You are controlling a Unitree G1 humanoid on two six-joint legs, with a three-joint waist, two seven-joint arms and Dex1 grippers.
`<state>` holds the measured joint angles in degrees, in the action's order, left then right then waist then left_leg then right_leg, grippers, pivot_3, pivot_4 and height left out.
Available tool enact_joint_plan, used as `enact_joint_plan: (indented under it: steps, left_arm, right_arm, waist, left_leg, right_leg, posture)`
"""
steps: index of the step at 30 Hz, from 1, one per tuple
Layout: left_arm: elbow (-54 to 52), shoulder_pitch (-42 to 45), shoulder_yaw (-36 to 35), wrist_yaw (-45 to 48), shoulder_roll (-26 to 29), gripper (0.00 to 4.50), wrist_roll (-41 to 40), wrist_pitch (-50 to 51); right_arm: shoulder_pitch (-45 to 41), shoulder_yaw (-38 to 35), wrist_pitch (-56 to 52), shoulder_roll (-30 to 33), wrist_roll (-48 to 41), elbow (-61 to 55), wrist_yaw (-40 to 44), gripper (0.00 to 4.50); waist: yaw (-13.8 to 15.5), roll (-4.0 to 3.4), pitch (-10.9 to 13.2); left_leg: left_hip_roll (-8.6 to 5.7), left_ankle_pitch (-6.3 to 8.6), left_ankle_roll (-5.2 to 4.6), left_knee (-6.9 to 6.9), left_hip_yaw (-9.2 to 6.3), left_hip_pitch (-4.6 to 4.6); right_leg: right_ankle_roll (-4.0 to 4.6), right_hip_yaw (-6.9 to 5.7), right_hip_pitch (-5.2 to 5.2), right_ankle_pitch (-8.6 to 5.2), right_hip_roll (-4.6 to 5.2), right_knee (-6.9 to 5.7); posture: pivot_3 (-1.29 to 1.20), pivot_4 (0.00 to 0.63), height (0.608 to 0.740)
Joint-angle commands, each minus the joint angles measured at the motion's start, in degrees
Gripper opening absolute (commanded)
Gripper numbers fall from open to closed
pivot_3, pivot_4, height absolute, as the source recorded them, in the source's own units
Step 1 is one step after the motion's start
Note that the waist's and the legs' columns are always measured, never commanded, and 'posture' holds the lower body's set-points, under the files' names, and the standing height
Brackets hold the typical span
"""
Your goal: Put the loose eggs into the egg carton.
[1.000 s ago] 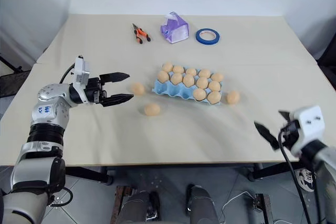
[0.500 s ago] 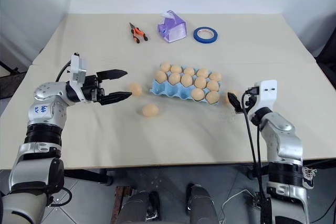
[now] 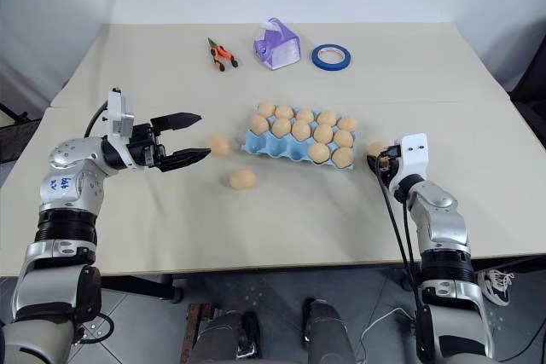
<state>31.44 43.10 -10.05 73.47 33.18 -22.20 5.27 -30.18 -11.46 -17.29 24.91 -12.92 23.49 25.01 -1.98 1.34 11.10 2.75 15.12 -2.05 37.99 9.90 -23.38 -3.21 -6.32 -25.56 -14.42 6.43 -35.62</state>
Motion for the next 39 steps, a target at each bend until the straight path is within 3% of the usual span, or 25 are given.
enact_joint_plan:
  steps: [1, 5, 12, 16, 23, 32, 39]
  left_arm:
    - [-3.0, -0.4, -0.9, -0.4, 0.8, 4.5, -1.3, 0.1]
    - [-3.8, -1.1, -1.2, -0.9, 0.9, 4.5, -1.5, 0.3]
    - [-4.6, -2.2, -1.4, -1.4, 1.1, 4.5, -1.9, 0.6]
    - [-5.3, -3.1, -1.7, -2.2, 1.3, 4.5, -2.2, 0.6]
    - [-8.3, -5.4, -2.6, -3.5, 1.9, 4.5, -3.0, 1.5]
    - [-11.3, -7.9, -3.5, -5.2, 2.6, 4.5, -3.9, 2.6]
    - [-11.7, -8.3, -3.7, -5.8, 2.6, 4.5, -4.1, 2.7]
  right_arm:
    - [-0.7, -1.1, 0.7, 1.6, -0.4, -5.9, -0.4, 1.34]
    - [-1.4, 0.1, -5.2, 3.3, -1.8, -17.3, 1.1, 1.24]
    - [-5.4, 6.5, -15.9, -0.8, -4.2, -28.0, 1.2, 1.23]
    - [-8.1, 12.2, -17.9, -6.5, -3.9, -27.3, 1.1, 1.23]
    - [-10.6, 18.7, -14.3, -9.3, 0.3, -19.4, 3.4, 1.23]
    - [-11.5, 18.5, -15.5, -6.7, 2.4, -19.0, 4.4, 4.38]
    - [-9.9, 17.3, -17.2, -3.7, 1.6, -23.7, 5.1, 4.45]
  waist:
    - [0.0, -0.01, 0.0]
    - [0.0, -0.04, 0.0]
    - [-0.3, -0.04, 0.0]
    - [-0.5, -0.04, 0.0]
    - [-0.2, -0.04, 0.0]
    - [-0.1, -0.04, 0.0]
    - [-0.1, -0.04, 0.0]
  left_leg:
    - [0.0, 0.0, 0.0, 0.0, 0.0, 0.0]
    - [0.01, 0.01, 0.01, 0.0, 0.0, -0.01]
    - [0.07, 0.1, -0.03, -0.03, -0.04, 0.03]
    - [0.07, 0.1, -0.04, -0.05, -0.04, 0.01]
    - [0.01, 0.09, -0.02, -0.05, 0.0, -0.05]
    - [0.06, 0.14, 0.05, -0.06, -0.01, -0.08]
    - [0.06, 0.29, 0.31, -0.08, -0.01, -0.08]
  right_leg:
    - [0.0, 0.03, 0.0, 0.0, 0.0, 0.0]
    - [0.0, 0.07, -0.02, 0.0, 0.02, 0.0]
    - [0.08, 0.05, -0.01, -0.03, 0.02, -0.01]
    - [0.09, 0.05, -0.04, -0.03, 0.02, 0.0]
    - [0.07, 0.02, -0.06, -0.02, 0.03, 0.06]
    - [0.07, 0.02, -0.09, -0.02, 0.02, 0.1]
    - [0.07, 0.03, -0.09, -0.03, 0.03, 0.12]
  posture:
    - [0.0, 0.15, 0.74]
    - [0.0, 0.15, 0.74]
    - [0.0, 0.15, 0.74]
    - [0.0, 0.15, 0.74]
    - [0.0, 0.15, 0.74]
    - [0.0, 0.15, 0.74]
    - [0.0, 0.15, 0.74]
